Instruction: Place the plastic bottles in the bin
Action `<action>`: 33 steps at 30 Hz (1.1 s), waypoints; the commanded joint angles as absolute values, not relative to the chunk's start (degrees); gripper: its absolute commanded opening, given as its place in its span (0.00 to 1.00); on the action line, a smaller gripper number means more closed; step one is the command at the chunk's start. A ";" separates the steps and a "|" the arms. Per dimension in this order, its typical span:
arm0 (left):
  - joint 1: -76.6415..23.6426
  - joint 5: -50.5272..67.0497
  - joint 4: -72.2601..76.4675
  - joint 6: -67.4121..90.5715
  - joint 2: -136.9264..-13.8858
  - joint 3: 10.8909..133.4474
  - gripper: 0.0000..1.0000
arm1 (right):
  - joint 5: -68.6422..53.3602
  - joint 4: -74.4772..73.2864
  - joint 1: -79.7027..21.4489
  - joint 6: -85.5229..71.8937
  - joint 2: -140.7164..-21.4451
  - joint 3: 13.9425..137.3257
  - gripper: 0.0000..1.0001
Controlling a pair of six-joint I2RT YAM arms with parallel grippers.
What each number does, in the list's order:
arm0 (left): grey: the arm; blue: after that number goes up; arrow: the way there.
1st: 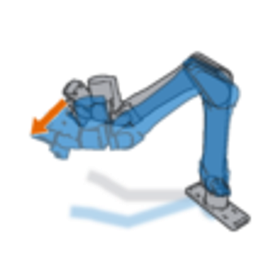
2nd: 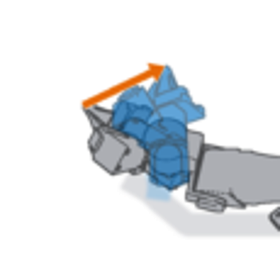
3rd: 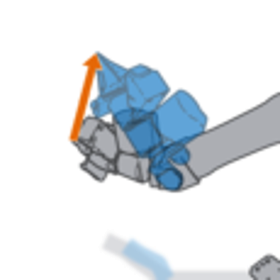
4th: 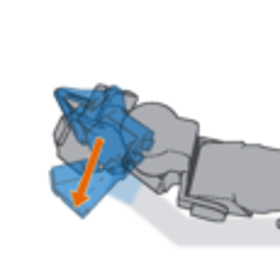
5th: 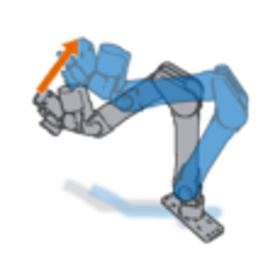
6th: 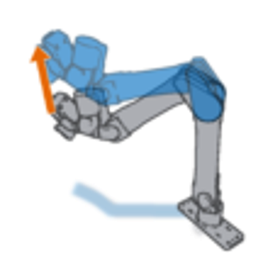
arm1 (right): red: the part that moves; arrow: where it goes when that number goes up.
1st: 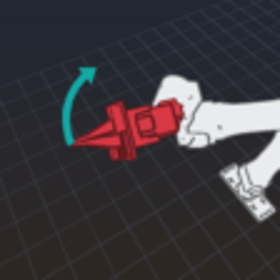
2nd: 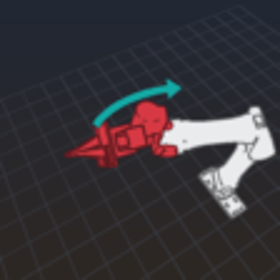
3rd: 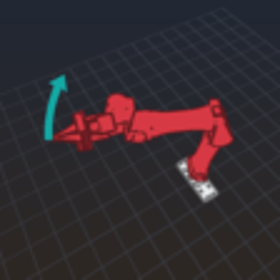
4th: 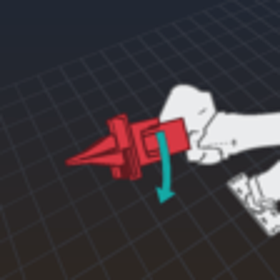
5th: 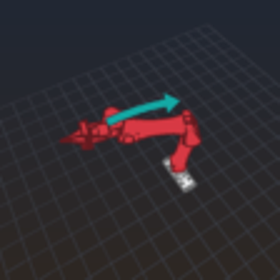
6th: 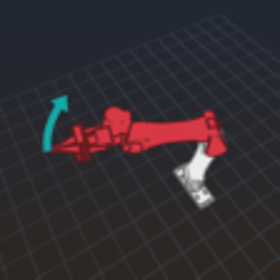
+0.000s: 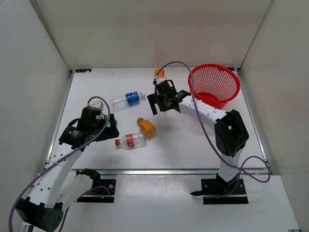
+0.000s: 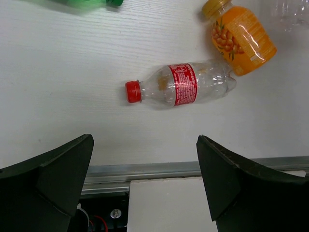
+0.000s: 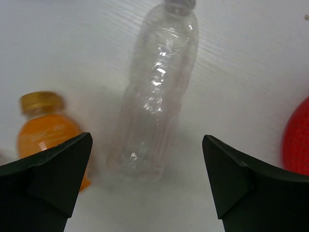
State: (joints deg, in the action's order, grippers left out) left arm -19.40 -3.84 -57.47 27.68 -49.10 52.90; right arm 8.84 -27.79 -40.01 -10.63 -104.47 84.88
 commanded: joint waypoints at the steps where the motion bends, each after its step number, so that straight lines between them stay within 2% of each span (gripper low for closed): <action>1: -19.95 -1.94 -58.35 25.40 -48.78 52.04 0.99 | 12.65 -23.47 -39.37 -11.43 -109.32 89.20 0.94; 4: -19.60 -1.24 -58.27 25.05 -48.43 50.98 0.99 | 13.97 -24.00 -39.73 -11.16 -114.76 93.25 0.92; 6: -19.95 -0.71 -57.66 24.78 -47.90 49.58 0.99 | 16.16 -22.42 -40.25 -11.60 -117.32 93.60 0.86; 7: -19.95 -0.27 -56.96 24.44 -47.55 49.31 0.98 | 18.09 -22.06 -40.60 -12.65 -118.38 93.69 0.77; 11: -21.00 2.99 -55.46 23.47 -47.63 49.22 0.99 | 16.88 -19.43 -39.38 -14.76 -119.44 92.55 0.70; 13: -21.00 3.07 -55.28 23.03 -47.81 49.04 0.99 | 17.40 -18.63 -39.29 -15.73 -119.53 91.41 0.59; 14: -21.44 2.90 -55.28 22.51 -47.38 48.87 0.99 | 16.88 -18.63 -38.68 -15.99 -119.18 91.67 0.58; 17: -20.75 3.43 -54.93 21.72 -46.94 48.52 0.99 | 16.70 -20.47 -38.14 -15.30 -118.40 93.42 0.31; 20: -21.09 3.34 -54.49 21.44 -46.49 48.25 0.99 | 14.16 -23.63 -37.88 -13.89 -115.23 97.80 0.19; 26: -19.95 1.67 -53.79 21.71 -46.75 47.64 0.99 | 11.42 -32.25 -38.58 -10.03 -104.16 107.83 0.18; 30: -18.46 1.32 -52.04 24.07 -47.37 46.93 0.99 | 20.28 -31.47 -37.80 -6.60 -93.88 102.41 0.20; 33: -17.84 0.18 -51.33 25.84 -48.25 46.94 0.99 | 22.67 -30.59 -31.23 -7.11 -86.60 96.61 0.21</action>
